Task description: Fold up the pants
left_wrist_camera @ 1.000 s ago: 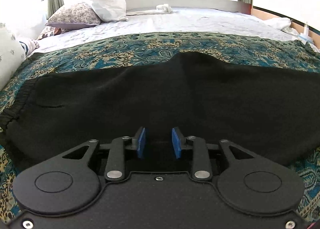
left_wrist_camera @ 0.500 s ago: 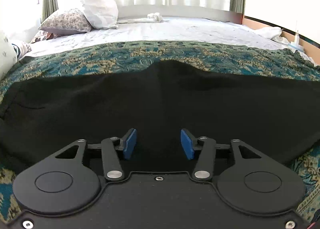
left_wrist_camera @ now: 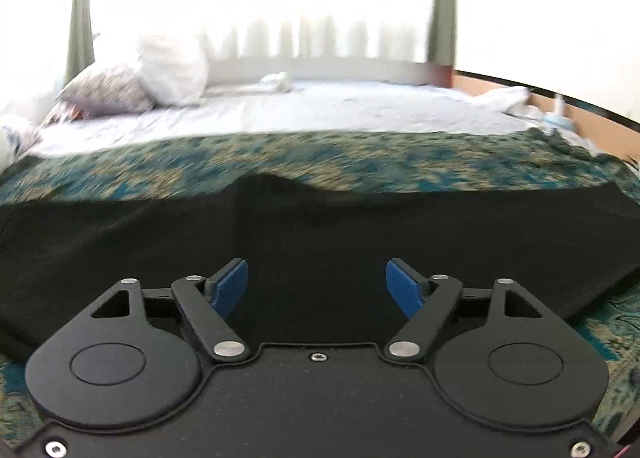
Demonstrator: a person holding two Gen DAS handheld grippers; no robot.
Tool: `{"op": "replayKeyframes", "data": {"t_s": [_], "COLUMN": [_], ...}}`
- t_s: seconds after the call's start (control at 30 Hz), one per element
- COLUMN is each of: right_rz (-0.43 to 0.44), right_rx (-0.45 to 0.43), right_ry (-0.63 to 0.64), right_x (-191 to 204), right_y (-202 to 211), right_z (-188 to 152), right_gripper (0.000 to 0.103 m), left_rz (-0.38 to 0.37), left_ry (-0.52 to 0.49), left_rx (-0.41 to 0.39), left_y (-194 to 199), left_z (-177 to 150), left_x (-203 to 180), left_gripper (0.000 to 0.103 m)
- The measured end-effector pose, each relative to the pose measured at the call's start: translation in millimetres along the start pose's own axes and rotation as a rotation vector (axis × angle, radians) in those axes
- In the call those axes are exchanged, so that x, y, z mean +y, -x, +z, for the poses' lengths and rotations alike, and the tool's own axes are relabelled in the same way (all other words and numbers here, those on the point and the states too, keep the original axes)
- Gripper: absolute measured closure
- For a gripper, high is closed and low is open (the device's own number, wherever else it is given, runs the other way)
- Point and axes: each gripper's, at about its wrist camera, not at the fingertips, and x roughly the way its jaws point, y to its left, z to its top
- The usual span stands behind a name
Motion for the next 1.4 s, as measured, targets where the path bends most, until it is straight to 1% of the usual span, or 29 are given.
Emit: {"op": "replayKeyframes", "data": {"t_s": [0.07,0.17,0.23,0.27,0.3,0.33,0.37,0.43,0.5,0.53,0.57,0.6,0.63,0.67,0.7,0.77,0.8,0.87,0.93,1.0,1.03,1.07,1.1,1.13,1.17,1.23,1.3,1.4], "right_rz": [0.002,0.000,-0.004,-0.007,-0.016,-0.034,-0.056,-0.086,-0.093,-0.101,-0.114,-0.131,-0.151,-0.157,-0.152,-0.098,-0.054,0.051,0.190,0.349,0.421,0.473,0.520,0.559,0.592,0.595,0.596,0.596], "right_rx": [0.003,0.019,0.039,0.048,0.057,0.065,0.074,0.089,0.103,0.106,0.103,0.094,0.071,0.047,0.023,-0.010,-0.018,-0.004,0.061,0.173,0.218,0.241,0.259,0.276,0.292,0.253,0.248,0.252], "right_ry": [0.003,0.024,0.055,0.067,0.077,0.085,0.090,0.088,0.070,0.074,0.097,0.144,0.222,0.300,0.385,0.551,0.638,0.788,0.923,1.048,1.111,1.165,1.218,1.248,1.265,1.304,1.310,1.295], "right_x": [0,2,5,7,9,11,12,10,6,7,12,21,38,56,77,129,159,212,256,287,297,304,308,310,311,314,316,316], "right_y": [-1,-6,-11,-13,-15,-17,-18,-20,-20,-19,-18,-17,-14,-11,-7,4,10,24,41,64,77,89,103,113,123,140,148,146], "right_z": [1,3,7,9,12,14,17,21,27,29,31,32,32,31,28,16,3,-34,-84,-145,-174,-198,-222,-238,-253,-270,-274,-273], "right_gripper": [0.027,0.028,0.036,0.037,0.042,0.052,0.059,0.086,0.093,0.094,0.095,0.095,0.095,0.095,0.096,0.096,0.096,0.097,0.097,0.097,0.096,0.096,0.096,0.096,0.097,0.097,0.096,0.096], "left_rz": [-0.009,-0.007,0.005,0.012,0.013,0.009,0.014,0.042,0.082,0.100,0.121,0.139,0.148,0.152,0.149,0.134,0.123,0.103,0.079,0.067,0.057,0.049,0.037,0.022,0.009,-0.015,-0.030,-0.038], "left_ry": [-0.045,-0.093,-0.125,-0.131,-0.118,-0.090,-0.067,-0.033,-0.025,-0.023,-0.019,-0.003,0.030,0.076,0.121,0.164,0.174,0.187,0.174,0.151,0.141,0.143,0.153,0.169,0.185,0.214,0.230,0.236], "left_rx": [0.010,0.038,0.074,0.095,0.103,0.098,0.091,0.040,0.016,0.021,0.042,0.076,0.110,0.127,0.115,0.096,0.092,0.080,0.061,0.054,0.051,0.048,0.042,0.037,0.033,0.027,0.018,0.010], "left_y": [-4,-9,-16,-18,-18,-14,-10,0,1,0,-3,-8,-12,-14,-13,-11,-11,-12,-16,-15,-14,-14,-14,-13,-13,-13,-12,-11], "left_z": [-4,-13,-22,-28,-29,-28,-24,-19,-16,-16,-17,-19,-21,-24,-26,-30,-31,-35,-39,-40,-41,-41,-42,-43,-44,-45,-46,-48], "left_x": [-21,-39,-46,-49,-50,-47,-43,-30,-14,-5,5,14,26,39,49,66,70,74,74,74,74,73,74,76,78,84,87,89], "left_gripper": [0.024,0.024,0.023,0.023,0.023,0.023,0.023,0.023,0.024,0.035,0.045,0.062,0.068,0.069,0.069,0.069,0.069,0.064,0.053,0.047,0.044,0.043,0.042,0.041,0.040,0.038,0.037,0.036]}}
